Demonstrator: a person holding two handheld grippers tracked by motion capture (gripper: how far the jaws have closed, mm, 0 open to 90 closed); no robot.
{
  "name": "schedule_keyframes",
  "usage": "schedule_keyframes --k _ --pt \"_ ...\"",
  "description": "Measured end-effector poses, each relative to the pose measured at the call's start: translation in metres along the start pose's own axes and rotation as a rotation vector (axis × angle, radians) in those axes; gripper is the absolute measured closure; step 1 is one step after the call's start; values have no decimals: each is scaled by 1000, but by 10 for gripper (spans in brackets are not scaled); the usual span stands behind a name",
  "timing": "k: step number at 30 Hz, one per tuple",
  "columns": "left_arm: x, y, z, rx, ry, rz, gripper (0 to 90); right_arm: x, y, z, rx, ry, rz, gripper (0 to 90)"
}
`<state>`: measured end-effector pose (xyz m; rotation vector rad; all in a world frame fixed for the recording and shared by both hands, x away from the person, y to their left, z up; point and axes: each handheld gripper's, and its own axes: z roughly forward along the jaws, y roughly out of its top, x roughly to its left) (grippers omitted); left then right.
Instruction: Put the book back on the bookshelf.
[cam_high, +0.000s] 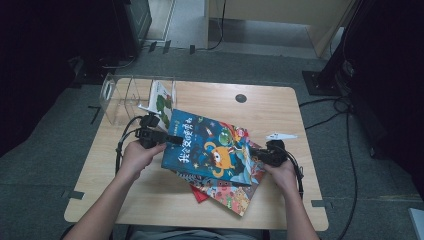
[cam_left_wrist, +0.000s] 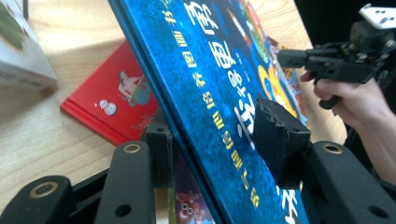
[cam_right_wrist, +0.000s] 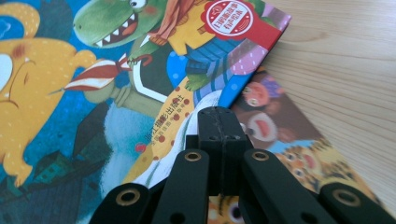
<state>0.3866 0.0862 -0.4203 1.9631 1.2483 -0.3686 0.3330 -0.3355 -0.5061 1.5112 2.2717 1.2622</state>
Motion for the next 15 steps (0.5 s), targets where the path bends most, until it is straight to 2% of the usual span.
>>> schedule_keyframes --k 3,8,15 --pt "-4 5 -8 -2 -3 12 559 5 1 2 -8 5 -28 900" --pt "-11 13 -19 3 3 26 585 11 2 5 -13 21 -34 900" --pt "-19 25 -35 24 23 29 614 25 4 13 -5 30 -84 900"
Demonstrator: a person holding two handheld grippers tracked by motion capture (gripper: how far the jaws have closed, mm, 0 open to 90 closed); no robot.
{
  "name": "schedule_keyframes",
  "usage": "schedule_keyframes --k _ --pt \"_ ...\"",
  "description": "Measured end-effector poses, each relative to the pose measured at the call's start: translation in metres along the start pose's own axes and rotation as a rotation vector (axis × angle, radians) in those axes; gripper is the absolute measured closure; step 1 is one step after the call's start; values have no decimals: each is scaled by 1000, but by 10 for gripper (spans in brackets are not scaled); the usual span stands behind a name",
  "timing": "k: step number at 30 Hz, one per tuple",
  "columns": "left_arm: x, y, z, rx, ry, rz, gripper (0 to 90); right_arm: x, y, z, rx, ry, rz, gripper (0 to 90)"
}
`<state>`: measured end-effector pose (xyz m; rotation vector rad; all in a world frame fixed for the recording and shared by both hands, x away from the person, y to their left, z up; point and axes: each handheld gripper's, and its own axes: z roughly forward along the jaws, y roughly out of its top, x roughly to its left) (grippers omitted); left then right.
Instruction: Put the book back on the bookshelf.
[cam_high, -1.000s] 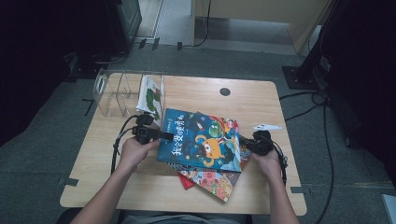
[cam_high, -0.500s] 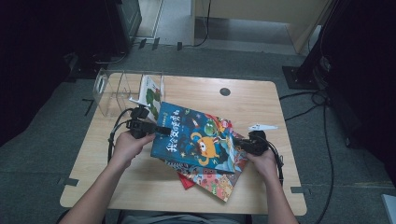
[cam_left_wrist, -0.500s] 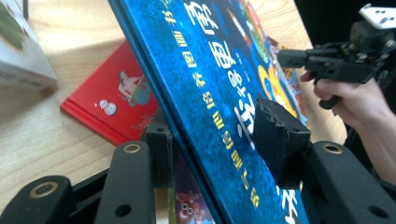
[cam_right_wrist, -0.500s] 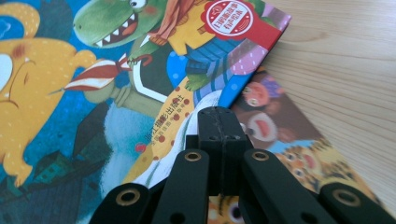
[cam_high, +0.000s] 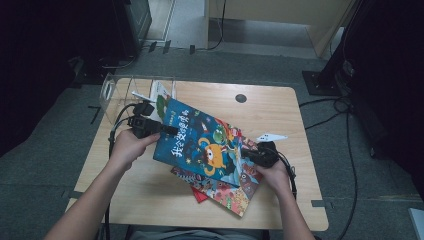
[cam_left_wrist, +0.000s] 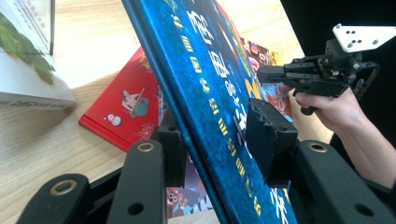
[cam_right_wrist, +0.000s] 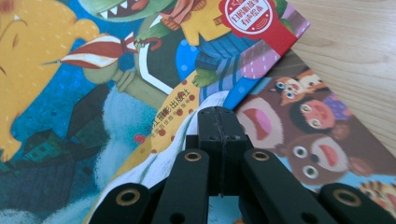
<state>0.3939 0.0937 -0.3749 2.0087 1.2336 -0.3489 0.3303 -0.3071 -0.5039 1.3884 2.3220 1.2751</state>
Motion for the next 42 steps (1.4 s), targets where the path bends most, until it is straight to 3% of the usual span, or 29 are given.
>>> schedule_keyframes --k 6,15,19,25,29,31,33,37,42 --pt "-8 11 -10 46 20 12 626 6 1 5 3 14 -13 900" --pt "-14 25 -28 87 41 21 659 24 5 15 10 24 -75 900" --pt "-21 31 -35 104 70 33 664 33 6 20 12 23 -107 900" --pt "-24 38 -39 150 87 41 676 42 8 27 15 49 -116 900" --pt "-27 43 -39 177 72 49 693 51 11 33 19 54 -146 900" --pt "-25 46 -42 188 33 36 721 54 11 36 20 55 -158 900" --pt "-25 50 -44 207 5 23 756 55 12 36 19 66 -159 871" --pt "-30 61 -46 251 13 20 777 54 12 34 29 66 -175 835" --pt "-46 76 -52 299 54 71 806 45 15 27 63 44 -166 798"
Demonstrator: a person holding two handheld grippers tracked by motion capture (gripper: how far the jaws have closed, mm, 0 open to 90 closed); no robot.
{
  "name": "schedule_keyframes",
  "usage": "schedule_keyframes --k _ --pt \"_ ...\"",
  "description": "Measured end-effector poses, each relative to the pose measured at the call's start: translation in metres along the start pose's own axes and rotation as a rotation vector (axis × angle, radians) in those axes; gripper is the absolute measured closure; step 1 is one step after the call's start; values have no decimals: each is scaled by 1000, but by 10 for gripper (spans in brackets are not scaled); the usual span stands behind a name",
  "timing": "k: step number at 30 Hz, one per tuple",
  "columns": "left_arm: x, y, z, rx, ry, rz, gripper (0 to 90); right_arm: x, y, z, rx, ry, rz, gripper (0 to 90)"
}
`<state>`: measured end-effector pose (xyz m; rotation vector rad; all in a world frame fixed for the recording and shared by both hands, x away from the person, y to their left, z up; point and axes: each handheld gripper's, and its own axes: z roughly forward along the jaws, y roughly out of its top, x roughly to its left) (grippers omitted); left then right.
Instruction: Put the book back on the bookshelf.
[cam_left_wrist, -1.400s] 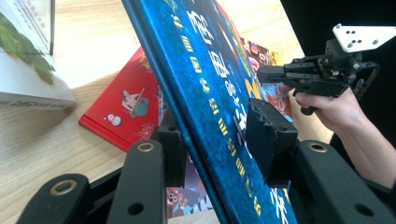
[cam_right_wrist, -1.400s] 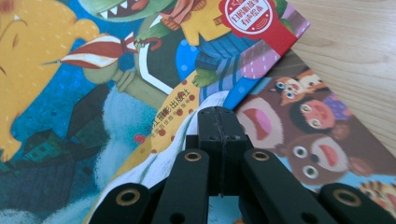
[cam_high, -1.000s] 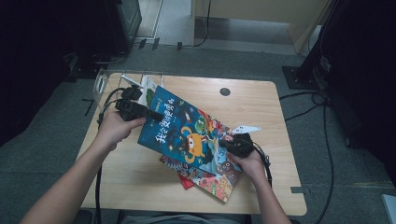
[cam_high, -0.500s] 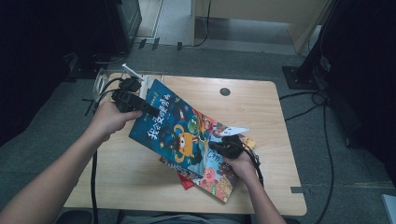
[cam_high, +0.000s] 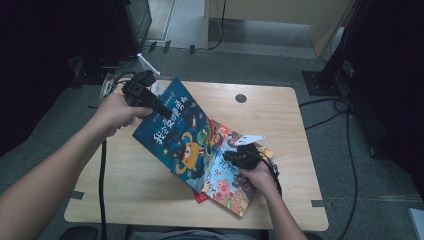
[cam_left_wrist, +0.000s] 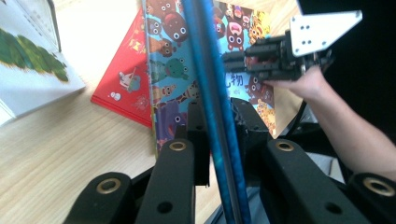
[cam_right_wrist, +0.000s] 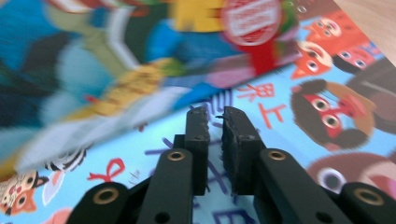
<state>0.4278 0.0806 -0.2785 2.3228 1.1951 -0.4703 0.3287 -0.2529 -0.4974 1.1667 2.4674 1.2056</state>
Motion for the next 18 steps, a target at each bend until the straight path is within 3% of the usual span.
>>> schedule_keyframes --k 3,5,9,11,13,18 --pt "-11 5 -7 5 2 39 835 -6 0 -3 2 -1 27 783" --pt "-19 6 -7 30 27 89 837 -7 -1 -3 -7 1 31 704" --pt "-24 6 -9 56 35 107 839 -6 -3 -3 -36 -35 3 583" --pt "-27 5 -12 58 39 136 837 -5 -4 -3 -35 -57 -18 551" --pt "-30 3 -16 55 52 146 837 -5 -4 -3 -35 -66 -29 545" --pt "-24 -8 -35 14 69 119 838 -5 -4 -1 -44 -81 -32 486"
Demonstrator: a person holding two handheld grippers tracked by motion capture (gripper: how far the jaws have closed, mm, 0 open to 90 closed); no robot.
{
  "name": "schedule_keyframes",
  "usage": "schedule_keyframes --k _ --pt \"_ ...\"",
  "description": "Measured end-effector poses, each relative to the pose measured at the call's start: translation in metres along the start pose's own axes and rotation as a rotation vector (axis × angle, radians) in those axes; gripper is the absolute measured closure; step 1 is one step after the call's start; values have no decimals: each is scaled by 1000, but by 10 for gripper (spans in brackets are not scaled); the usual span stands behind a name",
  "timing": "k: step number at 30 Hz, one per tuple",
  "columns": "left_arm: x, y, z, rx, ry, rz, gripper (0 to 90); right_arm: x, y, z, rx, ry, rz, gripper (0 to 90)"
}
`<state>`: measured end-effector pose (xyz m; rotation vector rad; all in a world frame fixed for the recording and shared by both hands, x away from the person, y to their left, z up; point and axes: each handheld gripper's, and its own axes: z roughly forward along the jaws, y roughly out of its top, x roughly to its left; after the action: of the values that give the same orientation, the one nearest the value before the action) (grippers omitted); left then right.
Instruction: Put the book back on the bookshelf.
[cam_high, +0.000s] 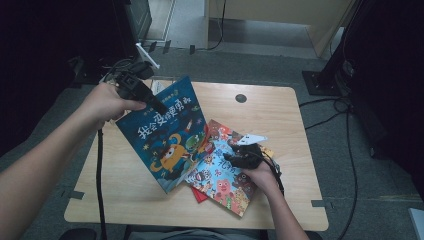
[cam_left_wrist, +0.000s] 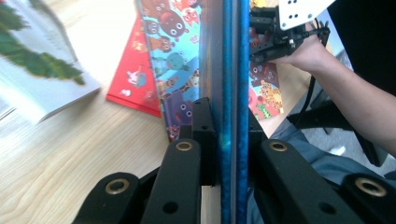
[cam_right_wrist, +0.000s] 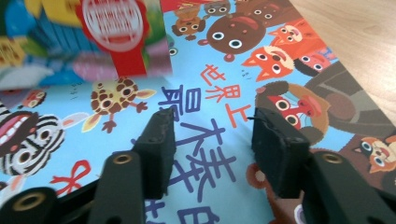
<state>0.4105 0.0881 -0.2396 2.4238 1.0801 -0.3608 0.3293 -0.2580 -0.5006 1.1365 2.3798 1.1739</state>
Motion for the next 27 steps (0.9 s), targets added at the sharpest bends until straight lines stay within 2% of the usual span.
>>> schedule_keyframes --k 5,12,16,21,26,27 --pt "4 -23 -21 -27 38 -14 837 -2 3 2 9 -21 4 445" --pt "9 -50 -38 -51 94 -27 838 -9 4 2 4 -36 27 429" --pt "18 -64 -46 -65 88 -72 837 -13 3 3 -17 -44 34 430" --pt "30 -82 -52 -86 64 -128 837 -13 6 7 -7 -58 1 425" --pt "36 -99 -59 -111 76 -163 838 -12 9 10 3 -74 -31 418" --pt "38 -104 -61 -124 80 -180 838 -12 9 11 6 -74 -33 415"
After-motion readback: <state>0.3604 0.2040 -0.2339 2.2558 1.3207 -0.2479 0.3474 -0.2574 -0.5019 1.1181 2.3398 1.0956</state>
